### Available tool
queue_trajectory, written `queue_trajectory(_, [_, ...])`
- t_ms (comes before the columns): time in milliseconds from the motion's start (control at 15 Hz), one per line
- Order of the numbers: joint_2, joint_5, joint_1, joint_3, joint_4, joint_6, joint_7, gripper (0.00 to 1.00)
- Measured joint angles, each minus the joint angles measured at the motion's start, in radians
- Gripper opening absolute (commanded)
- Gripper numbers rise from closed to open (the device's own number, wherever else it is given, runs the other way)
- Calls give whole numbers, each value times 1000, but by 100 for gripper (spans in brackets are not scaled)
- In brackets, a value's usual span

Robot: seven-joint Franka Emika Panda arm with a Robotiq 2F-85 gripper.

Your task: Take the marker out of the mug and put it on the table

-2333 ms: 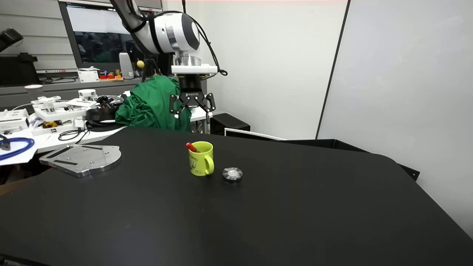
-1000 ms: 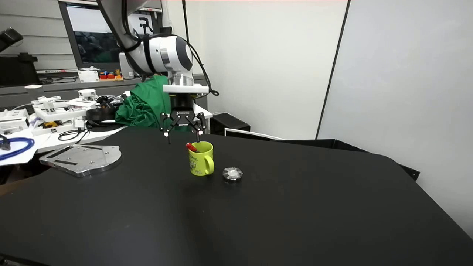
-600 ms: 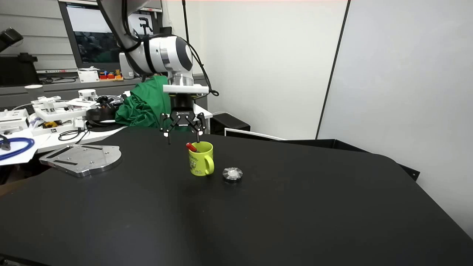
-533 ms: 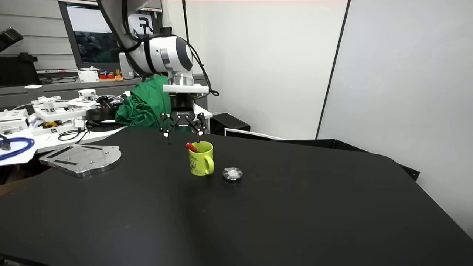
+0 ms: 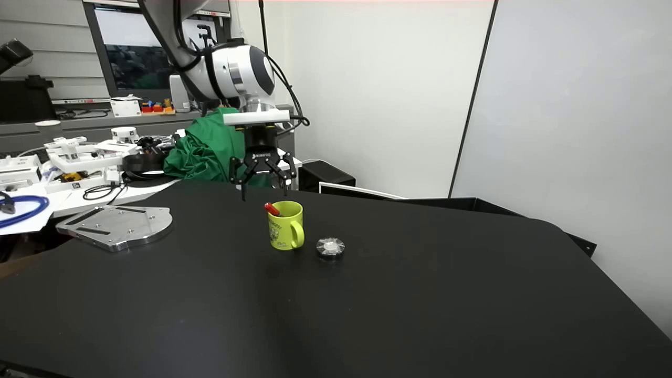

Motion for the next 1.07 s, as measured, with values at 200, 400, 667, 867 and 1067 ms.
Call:
queue_trajectory(200, [22, -15, 19, -17, 35, -16, 56, 100])
queue_trajectory(400, [58, -17, 28, -18, 87, -48, 73, 100])
queue_trajectory(667, [111, -17, 30, -22, 180, -103, 78, 100])
queue_trajectory(867, [147, -16, 30, -28, 251, -142, 78, 100])
queue_trajectory(1067, [185, -16, 30, -30, 313, -181, 78, 100])
